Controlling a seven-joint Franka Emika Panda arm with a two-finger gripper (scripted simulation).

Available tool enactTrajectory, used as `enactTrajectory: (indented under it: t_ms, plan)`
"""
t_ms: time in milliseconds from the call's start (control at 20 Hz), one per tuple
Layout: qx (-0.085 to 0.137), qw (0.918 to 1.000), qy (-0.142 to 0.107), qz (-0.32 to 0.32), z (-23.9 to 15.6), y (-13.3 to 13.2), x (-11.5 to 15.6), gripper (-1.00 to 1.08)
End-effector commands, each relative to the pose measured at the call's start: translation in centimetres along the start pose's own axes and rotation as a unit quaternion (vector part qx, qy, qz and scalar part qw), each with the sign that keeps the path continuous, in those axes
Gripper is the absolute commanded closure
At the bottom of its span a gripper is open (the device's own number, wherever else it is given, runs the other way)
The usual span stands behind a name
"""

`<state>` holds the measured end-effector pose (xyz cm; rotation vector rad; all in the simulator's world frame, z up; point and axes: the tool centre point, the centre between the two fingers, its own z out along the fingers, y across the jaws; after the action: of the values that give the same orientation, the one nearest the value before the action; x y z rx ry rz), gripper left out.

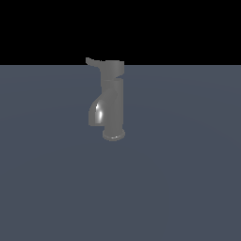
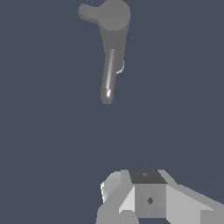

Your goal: Turn on the faucet by rotating a designated handle.

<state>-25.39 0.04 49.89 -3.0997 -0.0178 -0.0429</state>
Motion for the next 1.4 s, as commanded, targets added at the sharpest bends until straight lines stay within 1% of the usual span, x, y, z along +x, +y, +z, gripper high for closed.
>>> enactTrajectory:
  t_ms: [0, 350, 700, 1050, 1350]
  plan:
    - [0.0, 1.0, 0.0, 0.0, 0.0, 0.0, 0.0, 1.08]
    - [0.008, 0.9998, -0.002, -0.016, 0.4, -0.8, 0.7, 1.08]
    - [0.009, 0.9998, -0.002, -0.019, 0.5, -0.9, 0.7, 1.08]
    - [0.019, 0.9998, -0.004, 0.007, 0.5, -1.0, 1.9, 1.08]
    - [0.034, 0.998, -0.01, 0.052, 0.7, -1.2, 4.0, 1.08]
